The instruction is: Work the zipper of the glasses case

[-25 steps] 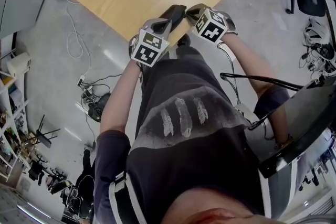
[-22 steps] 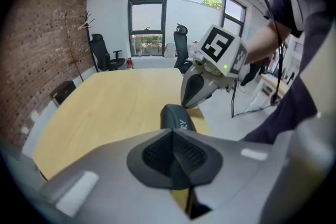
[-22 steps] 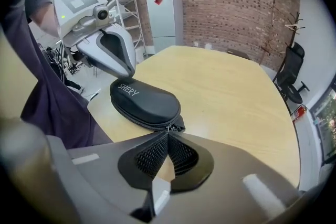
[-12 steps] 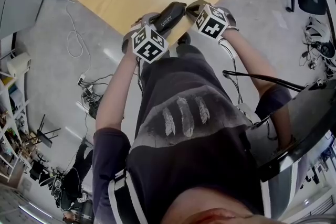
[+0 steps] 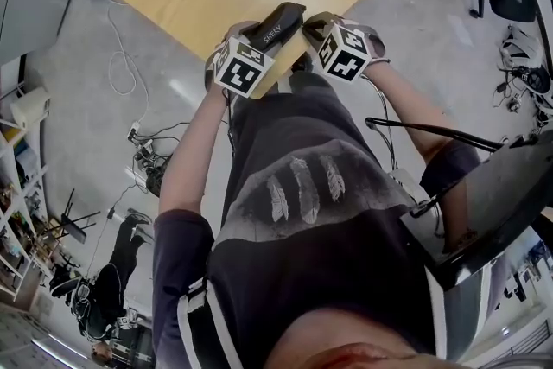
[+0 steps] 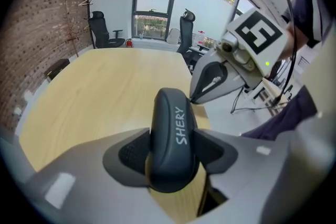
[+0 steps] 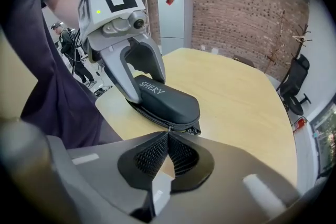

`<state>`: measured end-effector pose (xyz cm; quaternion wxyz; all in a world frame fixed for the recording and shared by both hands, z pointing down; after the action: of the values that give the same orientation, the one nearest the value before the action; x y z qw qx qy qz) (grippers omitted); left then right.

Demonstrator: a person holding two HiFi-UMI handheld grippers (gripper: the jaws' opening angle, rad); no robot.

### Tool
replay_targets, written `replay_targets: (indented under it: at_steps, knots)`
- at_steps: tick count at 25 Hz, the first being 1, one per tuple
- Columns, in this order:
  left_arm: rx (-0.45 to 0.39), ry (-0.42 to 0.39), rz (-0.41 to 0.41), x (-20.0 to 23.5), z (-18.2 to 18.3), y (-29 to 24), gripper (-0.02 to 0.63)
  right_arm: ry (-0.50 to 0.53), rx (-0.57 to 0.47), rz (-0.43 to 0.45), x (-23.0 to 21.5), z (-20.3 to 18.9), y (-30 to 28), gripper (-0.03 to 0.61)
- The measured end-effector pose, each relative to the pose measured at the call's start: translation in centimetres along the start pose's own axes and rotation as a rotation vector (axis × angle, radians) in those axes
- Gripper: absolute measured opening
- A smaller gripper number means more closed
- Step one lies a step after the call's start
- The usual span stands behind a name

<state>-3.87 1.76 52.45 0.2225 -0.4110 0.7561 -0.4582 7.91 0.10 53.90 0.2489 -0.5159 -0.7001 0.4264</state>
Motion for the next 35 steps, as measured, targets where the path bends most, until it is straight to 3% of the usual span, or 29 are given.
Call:
replay_targets:
  at_steps: [4,6,9,13,17,20,27,30,35]
  knots:
    - [-0.011,0.08,-0.037,0.4,-0.1,0.1,0.255,-0.021,-0.019,-0.02,0.3,0.3,0.4,-0.002]
    - [-0.038,0.187,-0.075,0.5,-0.4,0.1,0.255,-0.03,-0.035,-0.006,0.6,0.6,0.6,0.0]
    - [-0.12,0.411,-0.126,0.7,-0.3,-0.1,0.255,0.008,-0.06,0.065,3.0,1.4,0.4,-0.003]
    - [-0.161,0.493,-0.135,1.0,0.2,-0.4,0.258,-0.028,-0.076,0.065,3.2,1.0,0.3,-0.003]
    - [-0.201,0.604,-0.165,1.4,0.0,-0.5,0.258,0.058,-0.062,0.08,4.2,1.5,0.3,-0.003]
    - [-0.234,0.654,-0.179,1.5,-0.2,-0.2,0.258,0.064,-0.066,0.097,5.1,1.7,0.5,-0.003]
    - [-0.43,0.91,-0.191,3.4,-0.2,1.2,0.247,0.126,-0.121,0.098,5.0,4.1,2.0,-0.003]
    - [-0.403,0.924,-0.21,3.3,-0.7,1.3,0.25,0.241,-0.063,0.132,5.0,4.1,1.8,-0.003]
    - [-0.313,0.727,-0.151,3.3,-1.0,2.2,0.219,0.402,0.067,0.131,4.5,3.5,1.1,-0.003]
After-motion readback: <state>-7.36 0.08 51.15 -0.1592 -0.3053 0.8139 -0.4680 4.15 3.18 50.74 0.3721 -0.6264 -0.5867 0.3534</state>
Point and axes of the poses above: the fingertips, and each gripper's own axes: y backward along the fingers, x to its left, z out of its top, the point moved 6 cm from there along y, backward along the fingers, and after that the axes turned 11 degrees about -y, right-handed, at the moved point
